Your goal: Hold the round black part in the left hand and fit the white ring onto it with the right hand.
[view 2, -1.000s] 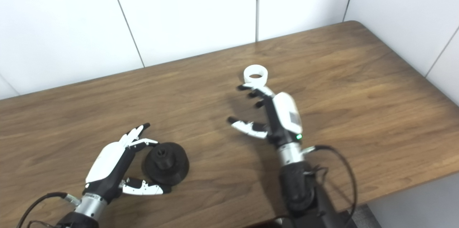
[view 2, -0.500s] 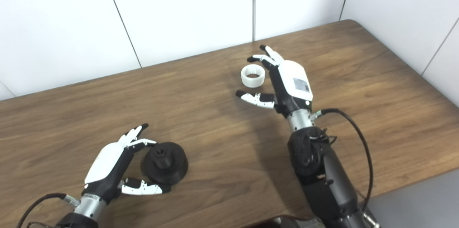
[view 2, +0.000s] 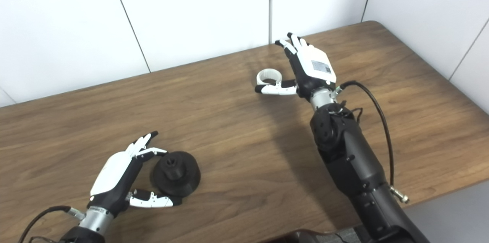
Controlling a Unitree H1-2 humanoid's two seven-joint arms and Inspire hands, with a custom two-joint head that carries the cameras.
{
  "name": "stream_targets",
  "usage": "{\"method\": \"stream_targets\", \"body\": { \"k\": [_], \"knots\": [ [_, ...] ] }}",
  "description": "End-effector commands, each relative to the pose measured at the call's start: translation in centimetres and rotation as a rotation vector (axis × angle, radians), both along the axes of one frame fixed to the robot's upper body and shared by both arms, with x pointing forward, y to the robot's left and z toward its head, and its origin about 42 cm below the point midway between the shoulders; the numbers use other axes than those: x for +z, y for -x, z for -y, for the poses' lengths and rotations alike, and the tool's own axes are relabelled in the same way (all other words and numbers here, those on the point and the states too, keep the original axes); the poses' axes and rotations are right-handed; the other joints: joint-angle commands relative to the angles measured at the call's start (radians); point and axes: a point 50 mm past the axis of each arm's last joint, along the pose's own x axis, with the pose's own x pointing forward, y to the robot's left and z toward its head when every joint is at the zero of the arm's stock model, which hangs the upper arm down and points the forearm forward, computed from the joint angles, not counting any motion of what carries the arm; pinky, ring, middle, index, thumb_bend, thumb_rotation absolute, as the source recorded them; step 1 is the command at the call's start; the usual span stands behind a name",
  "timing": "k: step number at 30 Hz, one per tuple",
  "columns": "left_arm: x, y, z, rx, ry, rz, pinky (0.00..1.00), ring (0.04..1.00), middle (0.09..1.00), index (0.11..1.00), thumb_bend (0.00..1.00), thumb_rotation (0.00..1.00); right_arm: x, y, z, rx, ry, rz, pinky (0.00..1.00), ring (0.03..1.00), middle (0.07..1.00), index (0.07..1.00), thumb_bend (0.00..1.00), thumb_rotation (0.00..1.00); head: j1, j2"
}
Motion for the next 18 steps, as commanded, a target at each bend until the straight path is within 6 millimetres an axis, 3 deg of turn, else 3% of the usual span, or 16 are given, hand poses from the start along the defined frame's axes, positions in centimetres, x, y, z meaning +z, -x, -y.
{"method": "stream_targets", "body": {
  "k": [1, 8, 18],
  "knots": [
    [0.5, -0.4, 0.0, -0.001, -0.02, 0.019, 1.0, 1.0, 1.0, 0.646, 1.0, 0.3, 2.5, -1.5, -0.1, 0.006, 0.031, 0.062, 1.0, 1.0, 1.0, 0.918, 1.0, 0.7, 0.005, 0.003],
    [0.6, -0.4, 0.0, 0.003, -0.023, 0.018, 1.0, 1.0, 1.0, 0.645, 1.0, 0.3, 1.8, -3.0, -0.2, 0.016, 0.07, -0.048, 0.99, 1.0, 1.0, 0.963, 1.0, 0.77, 0.008, 0.005],
    [0.8, -0.1, -0.1, 0.002, -0.028, 0.007, 1.0, 1.0, 1.0, 0.646, 1.0, 0.3, 0.8, -4.6, -0.1, 0.029, 0.108, -0.167, 1.0, 1.0, 1.0, 0.996, 1.0, 0.72, 0.016, 0.012]
  ]
}}
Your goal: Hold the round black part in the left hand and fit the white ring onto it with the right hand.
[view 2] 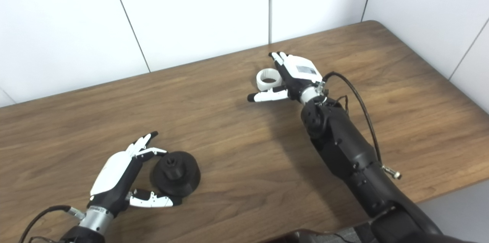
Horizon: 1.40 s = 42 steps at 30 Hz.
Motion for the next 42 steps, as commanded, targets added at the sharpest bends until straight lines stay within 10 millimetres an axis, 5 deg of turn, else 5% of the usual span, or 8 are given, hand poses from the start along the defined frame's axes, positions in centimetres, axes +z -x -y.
{"method": "stream_targets", "body": {
  "k": [1, 10, 31, 42],
  "knots": [
    [0.6, -0.1, -0.1, -0.002, -0.025, 0.02, 1.0, 1.0, 1.0, 0.646, 1.0, 0.29, 2.7, -1.4, 0.1, 0.01, 0.022, 0.057, 1.0, 1.0, 1.0, 0.994, 1.0, 0.71, 0.0, 0.001],
    [0.5, 0.1, -0.3, 0.0, -0.025, 0.015, 1.0, 1.0, 1.0, 0.643, 1.0, 0.29, 2.0, -1.9, 0.5, -0.004, 0.052, 0.016, 1.0, 1.0, 1.0, 0.98, 1.0, 0.64, -0.001, 0.002],
    [0.3, 0.2, -0.5, -0.007, -0.031, 0.01, 1.0, 1.0, 1.0, 0.642, 1.0, 0.29, 1.3, -2.6, 1.0, -0.054, 0.073, 0.028, 0.98, 1.0, 1.0, 0.958, 1.0, 0.64, 0.005, 0.001],
    [0.3, 0.3, -0.5, -0.005, -0.022, 0.006, 1.0, 1.0, 1.0, 0.643, 1.0, 0.27, -0.3, -2.7, -0.1, -0.078, -0.017, 0.166, 0.97, 0.992, 0.983, 0.776, 0.89, 0.51, 0.013, 0.006]
  ]
}}
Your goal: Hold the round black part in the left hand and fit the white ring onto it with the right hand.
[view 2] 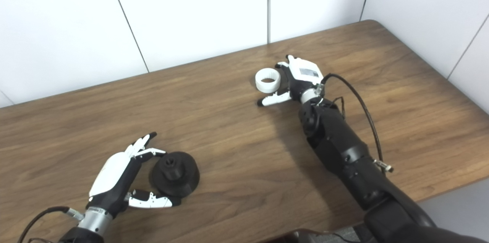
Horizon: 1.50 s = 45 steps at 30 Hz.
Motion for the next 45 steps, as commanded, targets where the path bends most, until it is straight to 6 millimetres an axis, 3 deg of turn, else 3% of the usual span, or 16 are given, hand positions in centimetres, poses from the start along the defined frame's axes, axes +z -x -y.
{"method": "stream_targets", "body": {
  "k": [1, 25, 31, 37, 39, 41, 45],
  "knots": [
    [0.4, 0.1, -0.3, -0.012, -0.027, 0.014, 1.0, 1.0, 1.0, 0.642, 1.0, 0.28, 2.4, -1.2, -0.7, 0.028, -0.011, 0.125, 0.98, 0.993, 0.981, 0.769, 0.88, 0.51, 0.001, 0.002],
    [0.6, 0.2, 0.2, -0.003, -0.018, 0.015, 1.0, 1.0, 1.0, 0.639, 1.0, 0.29, 0.0, -1.3, -2.6, 0.007, -0.127, 0.151, 0.98, 0.985, 0.958, 0.744, 0.85, 0.45, 0.03, 0.012],
    [0.7, 0.1, 0.2, -0.002, -0.013, 0.017, 1.0, 1.0, 1.0, 0.639, 1.0, 0.28, 0.0, -1.2, -2.6, 0.008, -0.137, 0.206, 0.99, 0.968, 0.932, 0.657, 0.75, 0.3, 0.029, 0.014],
    [0.6, 0.2, 0.3, -0.004, -0.014, 0.015, 1.0, 1.0, 1.0, 0.639, 1.0, 0.29, 0.0, -1.1, -2.2, 0.007, -0.121, 0.241, 0.97, 0.952, 0.905, 0.602, 0.7, 0.22, 0.031, 0.015],
    [0.6, 0.2, 0.2, -0.005, -0.014, 0.016, 1.0, 1.0, 1.0, 0.64, 1.0, 0.28, 0.0, -1.0, -2.1, 0.008, -0.131, 0.25, 0.99, 0.951, 0.901, 0.537, 0.59, 0.18, 0.031, 0.017],
    [0.6, 0.2, 0.2, -0.005, -0.007, 0.02, 1.0, 1.0, 1.0, 0.639, 1.0, 0.28, -0.1, -1.0, -2.1, 0.011, -0.135, 0.259, 1.0, 0.949, 0.899, 0.504, 0.53, 0.16, 0.032, 0.017],
    [0.6, 0.3, 0.1, 0.0, -0.015, 0.02, 1.0, 1.0, 1.0, 0.64, 1.0, 0.29, -0.2, -0.9, -2.1, 0.019, -0.144, 0.278, 1.0, 0.944, 0.894, 0.491, 0.52, 0.15, 0.032, 0.018]
  ]
}}
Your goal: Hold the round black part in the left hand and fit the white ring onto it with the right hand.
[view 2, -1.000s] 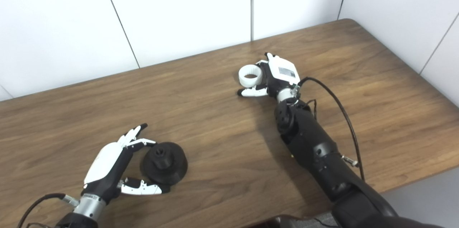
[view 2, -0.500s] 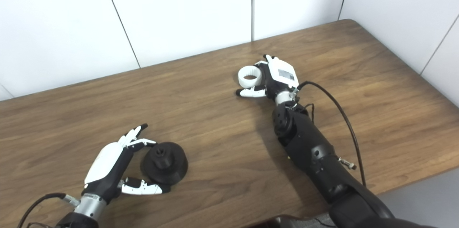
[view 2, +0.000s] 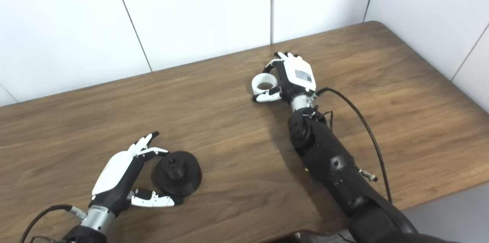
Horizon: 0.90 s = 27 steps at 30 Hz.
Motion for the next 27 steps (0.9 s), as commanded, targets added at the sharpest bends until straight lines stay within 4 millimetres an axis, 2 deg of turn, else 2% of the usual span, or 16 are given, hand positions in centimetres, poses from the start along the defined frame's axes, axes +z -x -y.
{"method": "stream_targets", "body": {
  "k": [1, 15, 27],
  "knots": [
    [0.6, 0.2, -0.1, -0.008, -0.022, 0.026, 1.0, 1.0, 1.0, 0.64, 1.0, 0.3, 1.2, -0.6, 0.4, -0.004, 0.011, 0.054, 1.0, 0.94, 0.89, 0.489, 0.51, 0.15, 0.002, 0.003],
    [0.7, 0.1, -0.1, -0.003, -0.026, 0.03, 1.0, 1.0, 1.0, 0.638, 1.0, 0.29, 1.2, -0.4, 0.4, 0.002, 0.018, 0.1, 1.0, 0.918, 0.851, 0.484, 0.52, 0.14, 0.009, 0.005],
    [0.7, -0.1, -0.1, 0.0, -0.018, 0.037, 1.0, 1.0, 1.0, 0.636, 1.0, 0.27, 3.5, 1.4, -0.5, 0.034, -0.016, 0.206, 1.0, 0.933, 0.867, 0.484, 0.52, 0.14, 0.008, 0.005]
  ]
}}
